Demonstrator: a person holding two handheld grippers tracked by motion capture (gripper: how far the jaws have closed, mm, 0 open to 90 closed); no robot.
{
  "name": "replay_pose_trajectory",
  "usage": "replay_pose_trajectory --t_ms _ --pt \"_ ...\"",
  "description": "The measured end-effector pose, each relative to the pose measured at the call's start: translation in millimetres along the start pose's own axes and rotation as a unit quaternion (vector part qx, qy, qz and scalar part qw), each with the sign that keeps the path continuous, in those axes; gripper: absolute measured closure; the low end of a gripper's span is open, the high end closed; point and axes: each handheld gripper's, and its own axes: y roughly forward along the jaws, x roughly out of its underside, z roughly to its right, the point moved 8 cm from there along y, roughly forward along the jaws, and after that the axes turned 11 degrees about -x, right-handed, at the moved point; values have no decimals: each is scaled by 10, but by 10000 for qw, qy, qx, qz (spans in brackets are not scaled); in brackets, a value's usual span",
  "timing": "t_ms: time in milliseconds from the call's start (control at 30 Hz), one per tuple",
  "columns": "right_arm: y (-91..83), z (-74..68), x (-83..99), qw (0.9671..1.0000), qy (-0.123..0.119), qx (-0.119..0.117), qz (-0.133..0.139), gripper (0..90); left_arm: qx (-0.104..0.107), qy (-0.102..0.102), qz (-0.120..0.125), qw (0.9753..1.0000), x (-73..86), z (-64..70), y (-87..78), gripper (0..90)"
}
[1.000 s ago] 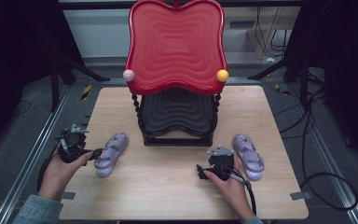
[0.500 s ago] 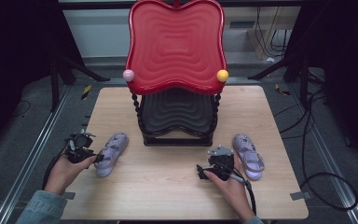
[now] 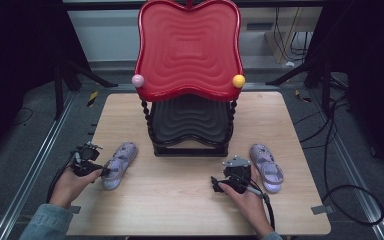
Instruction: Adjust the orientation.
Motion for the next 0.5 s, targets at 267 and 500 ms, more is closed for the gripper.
replay_pose_trajectory --t_ms 267,500 --pt "0 0 0 10000 -2 -2 0 38 184 2 -115 9998 9 9 53 749" --pt "-1 2 0 10000 -10 -2 -10 38 164 -86 -45 9998 -11 -26 37 831"
